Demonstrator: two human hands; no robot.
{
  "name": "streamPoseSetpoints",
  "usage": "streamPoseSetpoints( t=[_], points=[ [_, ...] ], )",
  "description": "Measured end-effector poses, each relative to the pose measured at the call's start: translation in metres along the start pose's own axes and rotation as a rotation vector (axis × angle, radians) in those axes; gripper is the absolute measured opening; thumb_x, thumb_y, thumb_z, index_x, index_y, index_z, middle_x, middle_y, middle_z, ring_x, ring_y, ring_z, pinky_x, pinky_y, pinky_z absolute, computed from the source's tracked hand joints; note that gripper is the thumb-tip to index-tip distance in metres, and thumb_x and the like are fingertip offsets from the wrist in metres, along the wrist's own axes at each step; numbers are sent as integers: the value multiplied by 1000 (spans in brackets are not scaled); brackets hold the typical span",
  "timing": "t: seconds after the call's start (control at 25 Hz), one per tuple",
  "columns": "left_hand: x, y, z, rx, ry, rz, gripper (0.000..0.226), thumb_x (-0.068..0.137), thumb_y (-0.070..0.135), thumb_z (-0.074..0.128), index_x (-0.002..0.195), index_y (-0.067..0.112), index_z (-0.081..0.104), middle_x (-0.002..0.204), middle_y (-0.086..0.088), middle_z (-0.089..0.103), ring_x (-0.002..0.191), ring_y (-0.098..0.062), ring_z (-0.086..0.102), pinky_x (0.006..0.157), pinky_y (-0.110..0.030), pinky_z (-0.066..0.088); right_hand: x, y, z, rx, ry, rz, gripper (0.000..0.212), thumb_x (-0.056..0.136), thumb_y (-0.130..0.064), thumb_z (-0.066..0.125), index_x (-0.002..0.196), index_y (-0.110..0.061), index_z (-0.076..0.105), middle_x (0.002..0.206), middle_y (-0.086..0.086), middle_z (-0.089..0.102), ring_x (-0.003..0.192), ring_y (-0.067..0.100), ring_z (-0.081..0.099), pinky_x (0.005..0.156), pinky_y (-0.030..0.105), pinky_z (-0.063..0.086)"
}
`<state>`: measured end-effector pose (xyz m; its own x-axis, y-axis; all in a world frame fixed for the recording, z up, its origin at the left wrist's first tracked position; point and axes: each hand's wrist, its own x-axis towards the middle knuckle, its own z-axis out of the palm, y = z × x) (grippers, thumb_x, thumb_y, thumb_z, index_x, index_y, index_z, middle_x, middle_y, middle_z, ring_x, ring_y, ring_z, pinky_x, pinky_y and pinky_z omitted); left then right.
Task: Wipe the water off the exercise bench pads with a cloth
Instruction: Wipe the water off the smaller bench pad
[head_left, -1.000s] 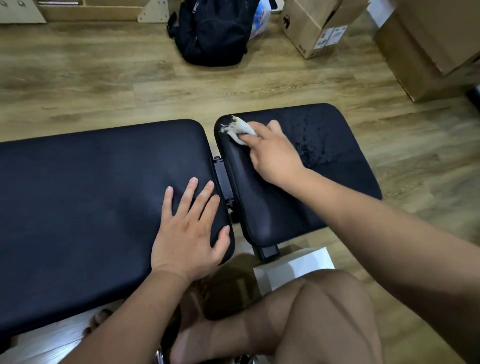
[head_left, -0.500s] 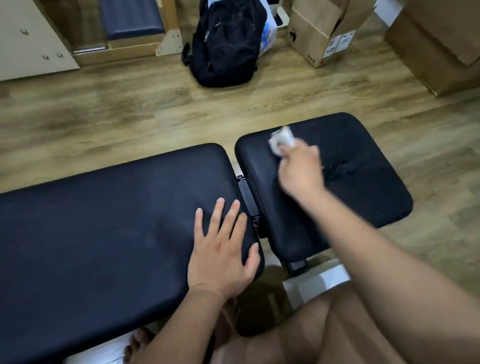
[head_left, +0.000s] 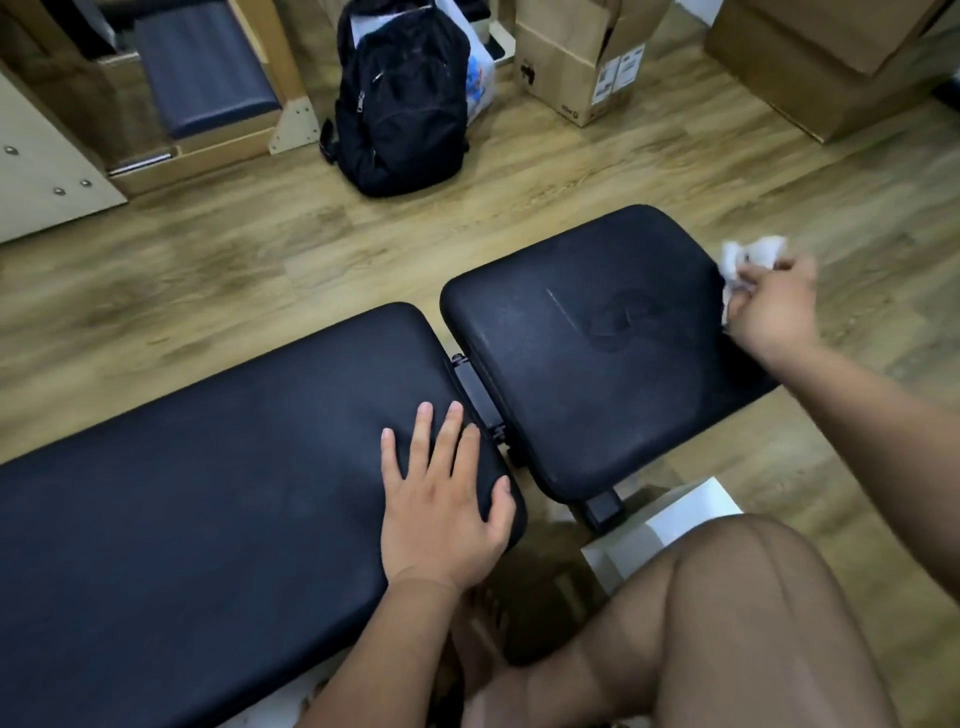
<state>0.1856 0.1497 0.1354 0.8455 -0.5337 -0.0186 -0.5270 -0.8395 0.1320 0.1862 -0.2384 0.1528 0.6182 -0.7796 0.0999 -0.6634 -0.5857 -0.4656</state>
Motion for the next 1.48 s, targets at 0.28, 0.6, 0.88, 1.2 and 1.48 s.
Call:
streamPoseSetpoints(
  t=[0.28, 0.6, 0.88, 1.2, 1.48],
  points=[
    [0, -1, 4, 0, 21, 13, 63, 88, 51, 42, 137, 14, 54, 156, -2, 39, 150, -26, 21, 118, -59, 16, -186, -106, 56, 210, -59, -481, 34, 75, -9, 63, 108, -16, 67, 114, 8, 60, 97, 27, 58, 83, 34, 48],
    [0, -2, 4, 14, 16, 5, 63, 89, 52, 40, 137, 14, 54, 156, -2, 39, 150, -26, 21, 119, -59, 15, -105, 7, -8, 83, -16, -319, 21, 82, -9, 66, 101, -6, 74, 113, 23, 59, 99, 28, 58, 87, 11, 35],
    [0, -1, 1, 12, 8, 15, 61, 88, 52, 43, 135, 15, 56, 156, -2, 40, 150, -27, 23, 118, -60, 16, -162, -32, 22, 101, 180, -95, 41, 75, -23, 46, 103, -8, 73, 110, 20, 59, 94, 37, 56, 83, 35, 42],
    [0, -1, 3, 12, 25, 26, 61, 89, 51, 43, 135, 14, 55, 156, -2, 39, 150, -27, 23, 118, -60, 17, -167, -6, 11, 133, 24, -347, 33, 82, -22, 50, 100, -8, 75, 111, 17, 61, 89, 26, 61, 83, 17, 42],
    [-2, -3, 5, 17, 43, 33, 64, 89, 51, 41, 136, 10, 57, 154, -5, 42, 149, -29, 25, 116, -62, 19, -83, -9, -5, -177, 44, -70, 48, 72, -23, 42, 101, 0, 72, 110, 26, 64, 100, 41, 61, 91, 39, 46]
  ],
)
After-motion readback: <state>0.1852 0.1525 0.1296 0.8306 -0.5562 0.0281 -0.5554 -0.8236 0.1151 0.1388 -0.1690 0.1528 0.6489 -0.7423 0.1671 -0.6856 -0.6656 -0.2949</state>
